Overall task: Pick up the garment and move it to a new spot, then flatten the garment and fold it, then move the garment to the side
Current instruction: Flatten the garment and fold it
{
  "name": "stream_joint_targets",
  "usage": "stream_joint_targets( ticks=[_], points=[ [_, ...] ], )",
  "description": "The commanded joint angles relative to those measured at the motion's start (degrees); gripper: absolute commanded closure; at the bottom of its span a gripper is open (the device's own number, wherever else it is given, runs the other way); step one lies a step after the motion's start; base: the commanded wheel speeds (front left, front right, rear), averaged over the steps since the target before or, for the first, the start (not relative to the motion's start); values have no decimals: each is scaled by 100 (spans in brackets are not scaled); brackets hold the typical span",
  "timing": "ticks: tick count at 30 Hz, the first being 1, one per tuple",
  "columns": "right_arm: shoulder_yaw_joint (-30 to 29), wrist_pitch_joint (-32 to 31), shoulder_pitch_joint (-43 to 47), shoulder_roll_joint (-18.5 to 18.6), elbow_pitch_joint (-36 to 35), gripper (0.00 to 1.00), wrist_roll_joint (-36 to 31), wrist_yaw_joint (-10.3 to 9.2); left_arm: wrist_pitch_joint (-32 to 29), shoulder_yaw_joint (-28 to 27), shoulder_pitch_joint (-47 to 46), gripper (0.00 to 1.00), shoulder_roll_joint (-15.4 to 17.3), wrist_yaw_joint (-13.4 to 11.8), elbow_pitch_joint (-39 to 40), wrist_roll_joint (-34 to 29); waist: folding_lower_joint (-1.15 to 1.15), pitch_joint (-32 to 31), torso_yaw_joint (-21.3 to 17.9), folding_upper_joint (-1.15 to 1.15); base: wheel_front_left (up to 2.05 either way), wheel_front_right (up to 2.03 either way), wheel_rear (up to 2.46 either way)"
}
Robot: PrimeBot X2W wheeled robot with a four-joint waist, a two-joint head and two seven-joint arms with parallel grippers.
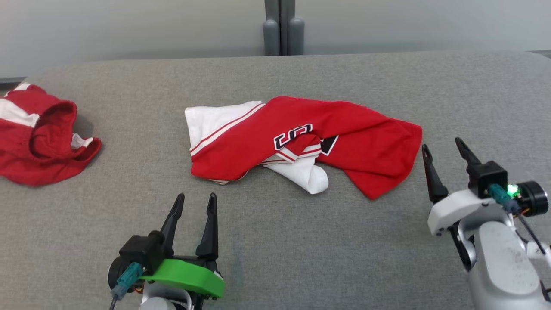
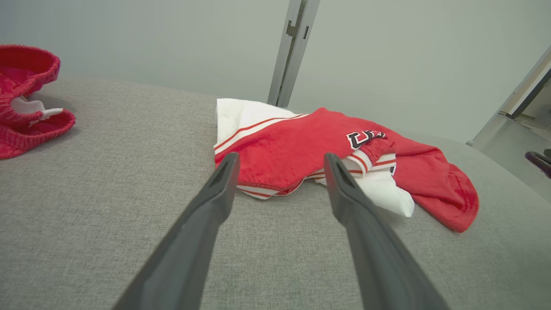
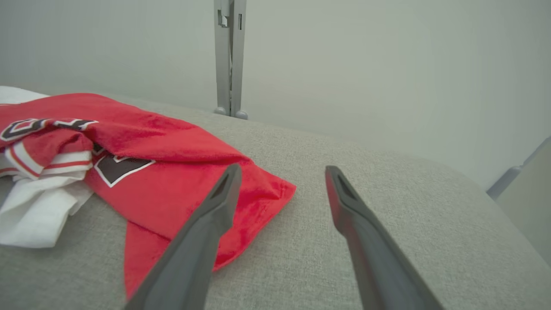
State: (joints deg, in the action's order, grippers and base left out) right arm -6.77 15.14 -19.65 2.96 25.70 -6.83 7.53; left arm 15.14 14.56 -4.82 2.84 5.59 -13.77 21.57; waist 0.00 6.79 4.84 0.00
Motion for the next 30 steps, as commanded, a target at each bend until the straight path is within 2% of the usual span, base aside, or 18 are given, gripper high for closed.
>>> stream_joint_targets(
  ticks=[1,7,12,19,20,21,22,23,24,30],
  points=[
    [-115,1,-317,122,348,0,-118,-8,0,36,-120,0,12,-18,23,55,0,357,381,0,0,0,0],
    [-416,-167,-1380,531,1735,0,-368,-8,0,212,-256,0,12,-47,89,135,0,668,837,0,0,0,0],
    [-622,-478,-1946,759,2713,0,-363,-8,0,262,-320,0,10,-54,130,151,0,855,1070,0,0,0,0],
    [-400,-804,-2296,794,3693,0,-349,-3,0,244,-316,0,10,-99,148,164,0,946,1129,0,0,0,0],
    [-308,-815,-2326,750,3820,5,-302,-3,0,230,-307,0,9,-106,144,162,0,946,1106,0,0,0,0],
    [-236,-783,-2361,699,3915,25,-236,-2,0,223,-301,0,9,-111,137,163,0,942,1084,0,0,0,0],
    [-166,-741,-2410,652,4004,57,-142,0,0,217,-303,0,10,-112,129,169,0,935,1051,0,0,0,0],
    [-75,-725,-2453,618,4068,70,-89,3,0,211,-310,0,10,-108,122,177,0,924,1021,0,0,0,0],
    [39,-662,-2516,601,4122,100,-29,13,0,207,-322,0,9,-106,119,188,0,913,984,0,0,0,0],
    [704,-74,-2979,689,3775,100,218,-7,0,149,-331,0,11,-103,111,171,0,748,716,0,0,0,0]
  ],
)
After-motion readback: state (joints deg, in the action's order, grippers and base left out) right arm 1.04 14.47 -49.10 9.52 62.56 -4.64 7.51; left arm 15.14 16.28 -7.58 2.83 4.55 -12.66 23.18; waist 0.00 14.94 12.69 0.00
